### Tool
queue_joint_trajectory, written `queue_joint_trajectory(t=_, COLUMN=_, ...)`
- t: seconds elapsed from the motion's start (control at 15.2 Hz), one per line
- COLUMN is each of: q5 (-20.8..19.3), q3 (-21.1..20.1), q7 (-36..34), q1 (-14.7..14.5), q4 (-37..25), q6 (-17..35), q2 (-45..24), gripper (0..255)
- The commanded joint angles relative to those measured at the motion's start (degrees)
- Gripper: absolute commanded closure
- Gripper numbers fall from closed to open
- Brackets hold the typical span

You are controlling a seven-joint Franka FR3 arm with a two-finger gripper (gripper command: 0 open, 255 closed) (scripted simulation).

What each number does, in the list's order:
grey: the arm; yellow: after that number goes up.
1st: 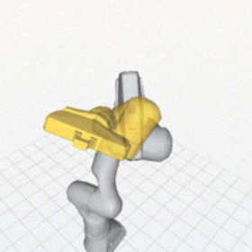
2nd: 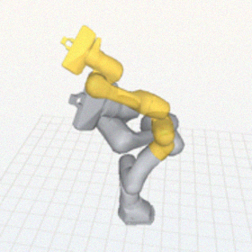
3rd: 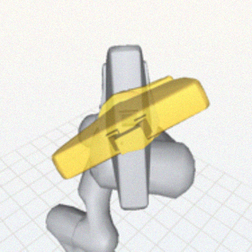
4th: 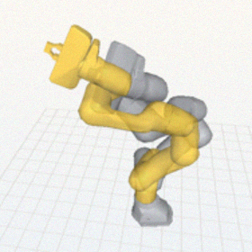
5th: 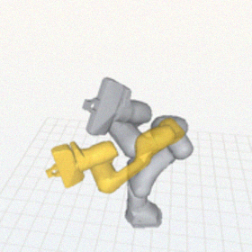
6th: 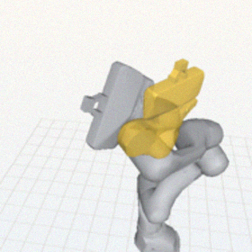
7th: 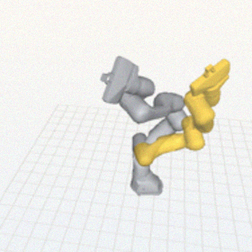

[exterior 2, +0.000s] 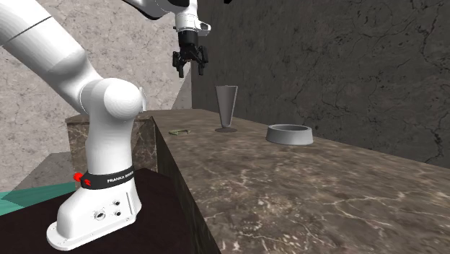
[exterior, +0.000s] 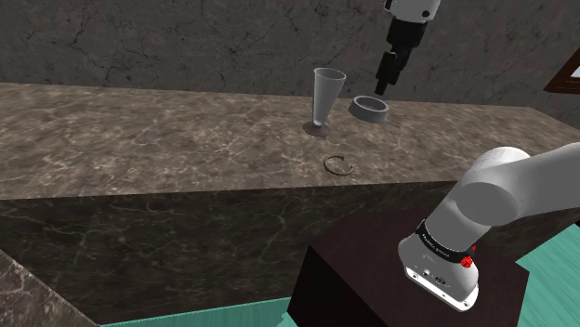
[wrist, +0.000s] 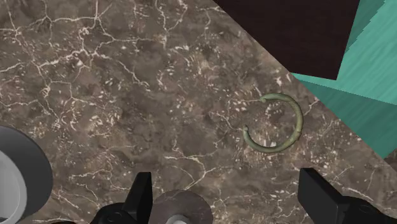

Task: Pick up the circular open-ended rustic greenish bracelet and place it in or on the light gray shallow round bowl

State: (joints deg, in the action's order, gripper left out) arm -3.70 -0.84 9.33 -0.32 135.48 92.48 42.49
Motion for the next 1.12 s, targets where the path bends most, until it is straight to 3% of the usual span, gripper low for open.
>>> queue_joint_trajectory(t=0.0, q5=0.0, q3=0.0, q7=0.0, q1=0.0, q4=0.0, q6=0.0, q2=0.0, gripper=0)
queue_joint_trajectory(t=0.53, q5=0.77, q3=-0.85, q7=3.15, q1=-3.27, q4=12.7, q6=15.9, q2=-3.09, gripper=0)
queue_joint_trajectory(t=1.06, q5=1.24, q3=-1.95, q7=5.83, q1=-6.33, q4=20.95, q6=32.62, q2=-11.45, gripper=0)
